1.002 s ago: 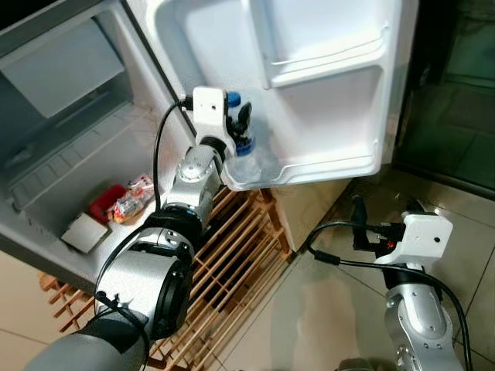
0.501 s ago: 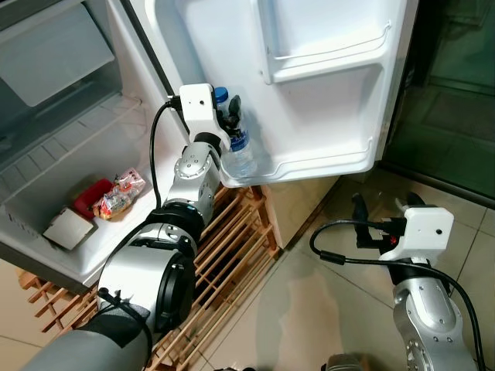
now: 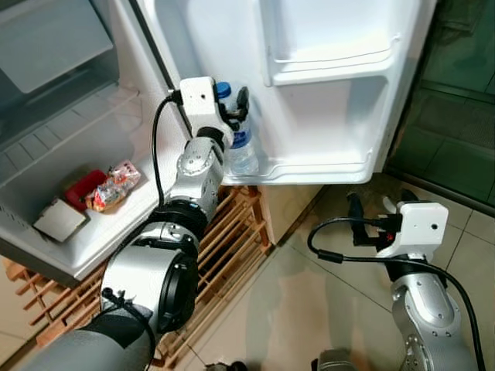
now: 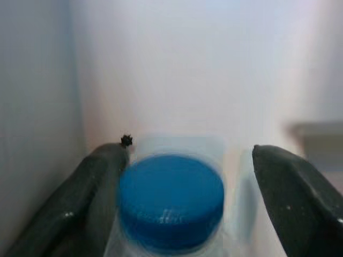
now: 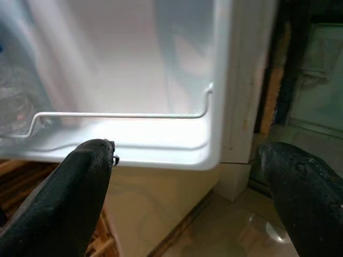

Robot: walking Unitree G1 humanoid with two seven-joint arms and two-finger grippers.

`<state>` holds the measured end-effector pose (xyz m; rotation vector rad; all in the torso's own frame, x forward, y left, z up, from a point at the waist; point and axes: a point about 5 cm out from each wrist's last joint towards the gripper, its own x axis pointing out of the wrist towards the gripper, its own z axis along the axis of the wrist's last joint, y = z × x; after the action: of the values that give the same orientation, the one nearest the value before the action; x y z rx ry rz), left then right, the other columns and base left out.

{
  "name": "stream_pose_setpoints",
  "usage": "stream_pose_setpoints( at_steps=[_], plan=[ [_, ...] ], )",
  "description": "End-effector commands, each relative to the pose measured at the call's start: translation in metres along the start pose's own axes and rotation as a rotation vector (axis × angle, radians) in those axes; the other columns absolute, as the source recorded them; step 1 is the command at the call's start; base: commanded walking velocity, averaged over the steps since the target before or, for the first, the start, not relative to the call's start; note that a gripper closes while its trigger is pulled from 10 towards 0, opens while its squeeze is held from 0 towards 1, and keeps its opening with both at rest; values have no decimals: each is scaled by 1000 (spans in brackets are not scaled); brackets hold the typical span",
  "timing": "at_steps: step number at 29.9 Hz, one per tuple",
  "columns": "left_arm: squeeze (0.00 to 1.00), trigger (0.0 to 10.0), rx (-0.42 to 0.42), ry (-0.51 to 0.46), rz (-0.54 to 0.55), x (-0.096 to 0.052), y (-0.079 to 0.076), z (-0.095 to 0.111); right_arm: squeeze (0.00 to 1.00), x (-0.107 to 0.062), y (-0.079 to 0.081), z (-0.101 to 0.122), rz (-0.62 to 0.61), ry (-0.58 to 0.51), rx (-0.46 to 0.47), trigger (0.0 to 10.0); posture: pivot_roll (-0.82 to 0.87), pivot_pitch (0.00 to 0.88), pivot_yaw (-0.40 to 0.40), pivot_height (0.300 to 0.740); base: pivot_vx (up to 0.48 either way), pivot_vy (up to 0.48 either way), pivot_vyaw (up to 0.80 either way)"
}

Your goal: Restocking fridge

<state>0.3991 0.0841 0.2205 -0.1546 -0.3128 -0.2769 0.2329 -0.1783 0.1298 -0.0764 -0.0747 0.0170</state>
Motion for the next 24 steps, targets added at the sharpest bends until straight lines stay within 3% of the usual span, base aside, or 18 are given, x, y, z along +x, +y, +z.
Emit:
stream_pose_setpoints(
  at_steps=[1,5,11,18,20,24],
  plan=[
    [1000,10000,44,-34,1,-1,11,9,0,1,4,-3,22,17,14,10000,-285,59,151,740,0,0,0],
    [1000,10000,78,-84,-18,-5,20,25,0,1,4,-6,31,29,9,10000,-268,42,141,740,0,0,0],
    [1000,10000,107,-104,-32,-31,46,53,0,-1,-1,-11,36,47,-1,10000,-237,27,126,740,0,0,0],
    [1000,10000,81,-87,-89,-51,40,62,0,6,2,-15,54,50,4,10000,-196,2,114,740,0,0,0],
    [1000,10000,49,-52,-138,-69,30,66,0,9,4,-17,65,50,6,10000,-177,0,107,740,0,0,0],
    [1000,10000,8,-34,-159,-79,26,66,0,9,5,-19,73,53,8,10000,-168,0,103,740,0,0,0]
  ],
)
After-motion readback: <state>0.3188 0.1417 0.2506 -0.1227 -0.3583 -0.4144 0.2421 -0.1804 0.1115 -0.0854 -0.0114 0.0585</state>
